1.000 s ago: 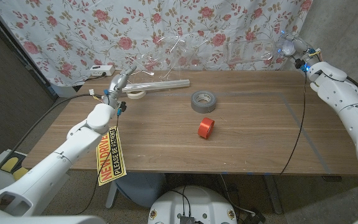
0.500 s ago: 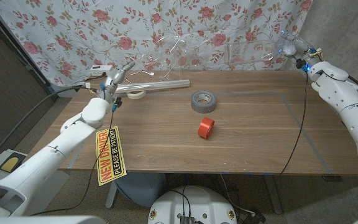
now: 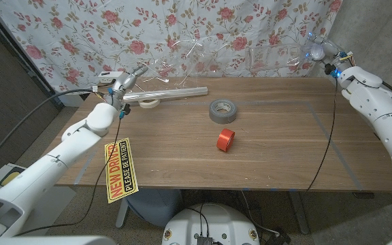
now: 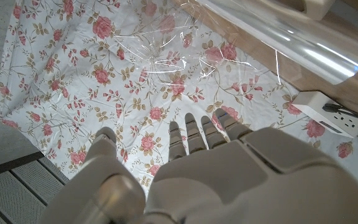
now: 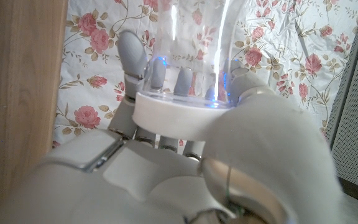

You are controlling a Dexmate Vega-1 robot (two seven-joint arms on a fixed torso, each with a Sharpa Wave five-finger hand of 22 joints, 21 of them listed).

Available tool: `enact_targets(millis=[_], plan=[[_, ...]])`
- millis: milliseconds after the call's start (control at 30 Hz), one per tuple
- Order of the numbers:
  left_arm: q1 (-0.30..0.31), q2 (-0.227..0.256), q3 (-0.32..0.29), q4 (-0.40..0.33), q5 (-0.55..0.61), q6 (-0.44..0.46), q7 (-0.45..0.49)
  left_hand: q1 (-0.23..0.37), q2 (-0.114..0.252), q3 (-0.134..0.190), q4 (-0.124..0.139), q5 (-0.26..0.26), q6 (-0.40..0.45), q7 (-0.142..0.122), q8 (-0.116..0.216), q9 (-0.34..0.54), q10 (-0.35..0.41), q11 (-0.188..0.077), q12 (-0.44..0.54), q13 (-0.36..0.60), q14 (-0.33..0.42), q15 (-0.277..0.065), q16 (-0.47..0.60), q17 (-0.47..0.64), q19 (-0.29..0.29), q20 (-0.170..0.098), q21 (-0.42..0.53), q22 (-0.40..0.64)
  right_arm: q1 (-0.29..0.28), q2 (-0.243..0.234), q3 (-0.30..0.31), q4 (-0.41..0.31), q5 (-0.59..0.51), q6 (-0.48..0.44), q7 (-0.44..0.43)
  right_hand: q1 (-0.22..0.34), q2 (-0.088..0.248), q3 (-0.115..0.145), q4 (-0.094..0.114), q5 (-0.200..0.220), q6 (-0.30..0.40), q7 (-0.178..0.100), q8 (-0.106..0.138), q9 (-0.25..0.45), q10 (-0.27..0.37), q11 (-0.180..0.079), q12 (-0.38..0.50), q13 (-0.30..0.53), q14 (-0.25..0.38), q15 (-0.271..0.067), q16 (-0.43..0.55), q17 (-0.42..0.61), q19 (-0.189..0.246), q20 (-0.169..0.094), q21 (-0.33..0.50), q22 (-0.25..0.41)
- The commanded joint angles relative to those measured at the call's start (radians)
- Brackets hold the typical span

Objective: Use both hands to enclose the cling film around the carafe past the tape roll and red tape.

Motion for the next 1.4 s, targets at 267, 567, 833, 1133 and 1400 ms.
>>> enact_targets(millis=[267,567,833,1133,1400], plan=[[-0.028,0.049,0.037,-0.035,0.178,0.119,0.076,0.085,-0.025,0.009,-0.018,0.008,-0.094,0.022,-0.009,0.004,0.000,-0.023,0.001,0.008,0.052,-0.004,0.014,0.006,0.046,0.006,0.008,0.006,0.002,-0.001,-0.006,-0.009,-0.008,-0.009,-0.012,0.160,0.170,0.005,0.001,-0.001,0.032,0.036,-0.004,0.002,0.099,-0.104,0.007,-0.003,0.333,-0.390,0.238,0.002,-0.054,-0.128,0.007,0.001],[-0.068,0.115,0.114,-0.086,0.386,0.260,0.082,0.143,-0.039,0.015,-0.014,0.008,-0.055,0.032,0.021,0.007,0.012,-0.025,0.008,0.013,0.076,-0.009,0.016,0.007,0.069,0.010,0.009,0.007,0.005,-0.002,-0.008,-0.012,-0.012,-0.013,-0.017,0.158,0.170,0.006,0.001,-0.001,0.032,0.036,-0.003,0.003,0.099,-0.103,0.009,-0.006,0.331,-0.390,0.240,0.002,-0.054,-0.128,0.008,0.001],[-0.068,0.108,0.109,-0.070,0.385,0.242,0.079,0.172,-0.041,0.017,-0.010,0.007,-0.048,0.043,0.025,0.013,0.036,-0.033,0.019,0.016,0.100,-0.014,0.021,0.008,0.088,0.005,0.012,0.008,-0.003,-0.006,-0.006,-0.019,-0.012,-0.020,-0.029,0.154,0.170,0.008,0.001,-0.002,0.032,0.034,-0.003,0.002,0.094,-0.101,0.015,-0.001,0.329,-0.390,0.240,0.001,-0.056,-0.128,0.009,-0.001],[-0.087,0.128,0.138,-0.082,0.485,0.286,0.084,0.230,-0.059,0.001,-0.001,0.001,0.045,0.019,0.053,0.021,0.092,-0.052,0.043,0.028,0.223,-0.028,0.044,0.009,0.225,0.012,0.047,0.013,-0.010,-0.015,-0.002,-0.032,-0.011,-0.023,-0.027,0.151,0.170,0.010,0.001,-0.002,0.034,0.037,-0.003,0.000,0.095,-0.102,0.016,-0.006,0.326,-0.390,0.241,0.001,-0.060,-0.128,0.007,-0.005],[-0.105,0.147,0.151,-0.079,0.518,0.313,0.033,0.266,-0.040,0.011,-0.003,-0.002,0.031,0.018,0.044,0.022,0.082,-0.048,0.038,0.030,0.209,-0.038,0.032,0.010,0.209,0.004,0.035,0.013,-0.015,-0.020,0.000,-0.042,-0.011,-0.025,-0.029,0.149,0.170,0.012,0.000,-0.002,0.032,0.037,-0.003,0.001,0.093,-0.102,0.021,-0.007,0.324,-0.390,0.242,0.001,-0.061,-0.128,0.009,-0.004]])
